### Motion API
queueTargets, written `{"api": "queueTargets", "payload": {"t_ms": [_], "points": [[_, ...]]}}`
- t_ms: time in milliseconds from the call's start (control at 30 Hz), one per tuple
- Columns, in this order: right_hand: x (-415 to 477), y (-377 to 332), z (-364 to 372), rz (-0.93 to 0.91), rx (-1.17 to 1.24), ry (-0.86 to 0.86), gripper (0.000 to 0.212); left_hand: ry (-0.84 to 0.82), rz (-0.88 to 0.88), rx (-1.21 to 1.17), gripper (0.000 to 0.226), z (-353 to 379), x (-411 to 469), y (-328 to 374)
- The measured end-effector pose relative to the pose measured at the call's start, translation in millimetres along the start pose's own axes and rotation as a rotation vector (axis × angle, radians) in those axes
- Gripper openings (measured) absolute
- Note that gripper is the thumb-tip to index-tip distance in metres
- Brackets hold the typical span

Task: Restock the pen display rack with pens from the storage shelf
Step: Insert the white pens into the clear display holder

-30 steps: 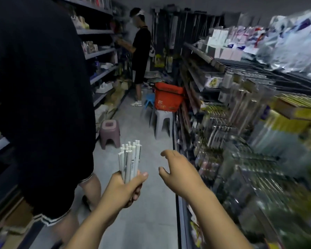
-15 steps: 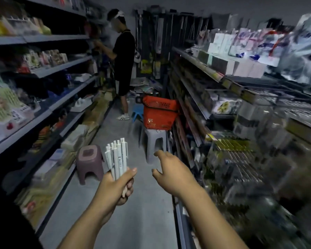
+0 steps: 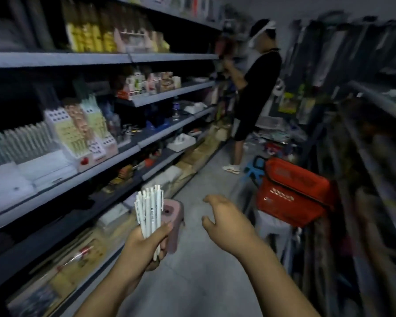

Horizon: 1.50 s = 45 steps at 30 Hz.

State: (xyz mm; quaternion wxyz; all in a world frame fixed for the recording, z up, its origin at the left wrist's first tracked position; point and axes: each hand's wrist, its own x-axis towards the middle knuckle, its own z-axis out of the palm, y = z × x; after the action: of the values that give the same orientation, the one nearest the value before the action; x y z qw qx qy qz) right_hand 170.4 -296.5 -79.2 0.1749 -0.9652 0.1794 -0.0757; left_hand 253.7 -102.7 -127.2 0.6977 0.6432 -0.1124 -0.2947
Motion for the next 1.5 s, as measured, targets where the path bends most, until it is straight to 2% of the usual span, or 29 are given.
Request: {"api": "queueTargets", "payload": {"t_ms": [167, 267, 400, 500, 667, 733, 800, 1033, 1200, 1333, 1500], "points": [[133, 1, 39, -0.105, 0.051, -0.080, 0.039, 0.124, 0.036, -0.003, 0.041, -30, 110, 10], [211, -13, 52, -0.130, 0.267, -0.131, 0.039, 0.162, 0.019, -0.006, 0.037, -48, 173, 24], [293, -44, 71, -0.192, 0.581, -0.196, 0.024, 0.201, 0.032, -0.008, 0.040, -71, 230, 51], [352, -70, 82, -0.214, 0.744, -0.269, 0.020, 0.267, 0.037, -0.003, 0.041, -98, 273, 71], [439, -115, 111, -0.298, 0.846, -0.543, 0.019, 0.450, 0.047, -0.019, 0.043, -141, 325, 85], [472, -133, 128, -0.359, 0.853, -0.599, 0.016, 0.544, 0.061, -0.018, 0.043, -156, 343, 86], [497, -152, 144, -0.430, 0.862, -0.651, 0.009, 0.645, 0.066, -0.021, 0.043, -169, 356, 86], [551, -202, 184, -0.567, 0.877, -0.888, 0.010, 0.921, 0.053, -0.112, 0.048, -197, 380, 90], [565, -239, 206, -0.578, 0.931, -1.024, 0.016, 1.051, 0.106, -0.171, 0.041, -223, 382, 89], [575, -272, 227, -0.540, 1.038, -0.987, 0.022, 1.095, 0.109, -0.160, 0.043, -264, 378, 88], [598, -323, 245, -0.367, 1.227, -0.862, 0.018, 1.041, 0.079, -0.225, 0.042, -333, 369, 85]]}}
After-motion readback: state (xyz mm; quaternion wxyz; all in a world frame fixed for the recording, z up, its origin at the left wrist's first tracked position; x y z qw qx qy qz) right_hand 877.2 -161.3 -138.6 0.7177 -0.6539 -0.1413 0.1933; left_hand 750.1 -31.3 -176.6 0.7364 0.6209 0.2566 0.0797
